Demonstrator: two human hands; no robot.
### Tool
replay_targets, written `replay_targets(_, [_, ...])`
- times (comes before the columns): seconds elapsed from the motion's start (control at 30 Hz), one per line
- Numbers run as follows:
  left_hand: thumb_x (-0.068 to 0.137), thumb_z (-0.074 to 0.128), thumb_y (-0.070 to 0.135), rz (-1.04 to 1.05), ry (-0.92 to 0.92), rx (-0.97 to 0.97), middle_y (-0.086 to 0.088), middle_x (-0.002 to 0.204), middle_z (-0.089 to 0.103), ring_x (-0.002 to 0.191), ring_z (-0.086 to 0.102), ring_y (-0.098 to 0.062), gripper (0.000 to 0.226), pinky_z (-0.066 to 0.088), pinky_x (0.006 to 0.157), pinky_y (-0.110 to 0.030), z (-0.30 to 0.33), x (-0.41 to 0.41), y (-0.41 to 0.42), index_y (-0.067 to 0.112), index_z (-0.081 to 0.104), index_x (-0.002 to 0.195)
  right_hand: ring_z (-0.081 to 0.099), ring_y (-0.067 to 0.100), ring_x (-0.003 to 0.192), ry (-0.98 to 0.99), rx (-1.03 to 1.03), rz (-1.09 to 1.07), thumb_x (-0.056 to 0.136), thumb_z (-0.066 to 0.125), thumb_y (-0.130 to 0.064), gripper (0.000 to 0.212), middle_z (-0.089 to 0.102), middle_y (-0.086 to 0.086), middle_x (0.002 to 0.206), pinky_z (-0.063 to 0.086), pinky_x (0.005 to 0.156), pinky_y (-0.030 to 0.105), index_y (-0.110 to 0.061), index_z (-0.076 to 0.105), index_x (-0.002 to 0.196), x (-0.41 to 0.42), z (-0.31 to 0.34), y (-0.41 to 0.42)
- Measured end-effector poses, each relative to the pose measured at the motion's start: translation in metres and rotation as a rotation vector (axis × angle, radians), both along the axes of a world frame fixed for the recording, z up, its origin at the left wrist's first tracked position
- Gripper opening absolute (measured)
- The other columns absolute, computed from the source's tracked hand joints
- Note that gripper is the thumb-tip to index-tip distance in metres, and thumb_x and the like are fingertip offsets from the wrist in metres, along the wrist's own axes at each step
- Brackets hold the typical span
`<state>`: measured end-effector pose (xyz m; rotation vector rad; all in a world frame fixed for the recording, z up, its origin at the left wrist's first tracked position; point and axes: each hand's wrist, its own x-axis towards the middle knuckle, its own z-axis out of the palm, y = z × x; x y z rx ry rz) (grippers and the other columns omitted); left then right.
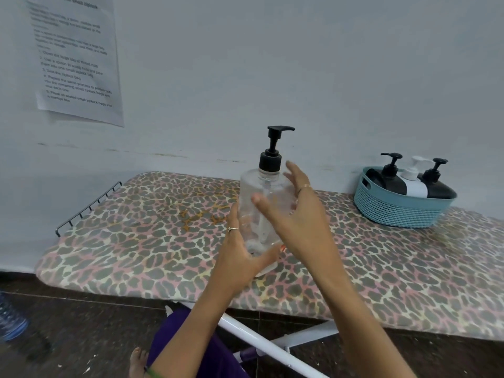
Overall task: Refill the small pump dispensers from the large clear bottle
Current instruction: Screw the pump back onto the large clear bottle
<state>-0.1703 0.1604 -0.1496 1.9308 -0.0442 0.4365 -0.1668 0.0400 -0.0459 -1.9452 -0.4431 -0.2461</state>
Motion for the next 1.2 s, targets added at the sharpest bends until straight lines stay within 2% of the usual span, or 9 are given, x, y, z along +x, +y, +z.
replay_targets(0.1, [0.058, 0.073, 0.068, 0.018, 0.038, 0.001, 0.004, 0.155, 0.031, 0.137, 0.038, -0.015, 0.112, 0.039, 0.110, -0.043, -0.003, 0.004, 0.000, 0.054, -0.001, 0.141, 0.048, -0.021, 0.107, 0.052, 0.012, 0.006, 0.076, 0.079, -0.040, 0.073, 0.050, -0.028, 0.123, 0.040, 0.095, 0.007, -0.040, 0.037, 0.135, -0.007, -0.023, -0.003])
replay_targets(0.3, [0.062, 0.076, 0.057, 0.015, 0.029, 0.022, 0.003, 0.149, 0.037, 0.133, 0.043, -0.014, 0.112, 0.041, 0.108, -0.043, 0.002, 0.001, -0.003, 0.047, 0.002, 0.144, 0.053, -0.022, 0.078, 0.132, 0.080, 0.017, 0.075, 0.082, -0.032, 0.055, 0.055, -0.026, 0.095, 0.042, 0.065, -0.001, -0.033, 0.044, 0.115, 0.000, -0.037, -0.004])
replay_targets(0.47, [0.056, 0.075, 0.073, -0.050, 0.083, 0.115, 0.006, 0.154, 0.028, 0.134, 0.042, -0.015, 0.121, 0.041, 0.108, -0.045, 0.005, 0.000, -0.006, 0.045, -0.002, 0.146, 0.055, -0.012, 0.080, 0.100, 0.080, -0.054, 0.075, 0.082, -0.036, 0.046, 0.053, -0.025, 0.091, 0.042, 0.066, 0.006, -0.038, 0.045, 0.103, 0.006, -0.035, -0.018])
replay_targets(0.57, [0.054, 0.072, 0.079, -0.072, 0.173, 0.298, 0.004, 0.158, 0.025, 0.141, 0.033, -0.015, 0.129, 0.034, 0.113, -0.044, 0.006, 0.004, -0.013, 0.043, -0.008, 0.148, 0.056, 0.004, 0.101, 0.084, 0.126, -0.169, 0.074, 0.081, -0.042, 0.062, 0.056, -0.014, 0.110, 0.047, 0.086, 0.020, -0.029, 0.047, 0.125, 0.013, -0.029, -0.048])
replay_targets(0.7, [0.060, 0.056, 0.085, -0.036, 0.420, 0.795, -0.006, 0.135, 0.056, 0.117, 0.057, -0.020, 0.117, 0.049, 0.097, -0.037, 0.026, 0.023, -0.025, 0.017, 0.024, 0.150, 0.057, 0.004, 0.100, 0.054, 0.208, -0.339, 0.076, 0.080, -0.043, 0.068, 0.057, -0.015, 0.109, 0.048, 0.088, 0.025, -0.027, 0.045, 0.132, 0.024, -0.017, -0.115])
replay_targets(0.77, [0.071, 0.055, 0.079, -0.057, 0.555, 1.039, -0.006, 0.130, 0.059, 0.113, 0.059, -0.022, 0.095, 0.050, 0.093, -0.036, 0.040, 0.042, -0.035, 0.013, 0.044, 0.138, 0.055, 0.000, 0.093, 0.021, 0.197, -0.447, 0.078, 0.078, -0.044, 0.062, 0.053, -0.021, 0.101, 0.049, 0.084, 0.025, -0.029, 0.044, 0.127, 0.033, -0.014, -0.154])
replay_targets(0.87, [0.075, 0.054, 0.077, -0.133, 0.701, 1.188, -0.006, 0.126, 0.060, 0.105, 0.059, -0.022, 0.081, 0.049, 0.091, -0.036, 0.054, 0.071, -0.055, 0.011, 0.054, 0.120, 0.058, 0.013, 0.105, -0.040, 0.198, -0.624, 0.078, 0.077, -0.045, 0.063, 0.057, -0.008, 0.114, 0.051, 0.090, 0.034, -0.024, 0.045, 0.128, 0.050, -0.014, -0.209])
replay_targets(1.03, [0.065, 0.044, 0.090, -0.156, 0.847, 1.317, -0.009, 0.143, 0.050, 0.125, 0.052, -0.028, 0.108, 0.043, 0.103, -0.038, 0.052, 0.115, -0.088, 0.009, 0.048, 0.137, 0.057, 0.022, 0.109, -0.069, 0.200, -0.847, 0.081, 0.074, -0.045, 0.074, 0.055, 0.005, 0.121, 0.049, 0.093, 0.039, -0.015, 0.037, 0.138, 0.096, -0.018, -0.282])
replay_targets(1.2, [0.063, 0.029, 0.094, -0.195, 0.984, 1.492, -0.009, 0.145, 0.047, 0.129, 0.048, -0.030, 0.116, 0.037, 0.109, -0.044, 0.042, 0.139, -0.108, 0.009, 0.048, 0.139, 0.054, 0.028, 0.116, -0.030, 0.098, -0.897, 0.085, 0.071, -0.040, 0.075, 0.055, 0.012, 0.124, 0.040, 0.085, 0.030, -0.007, 0.033, 0.141, 0.149, -0.018, -0.332])
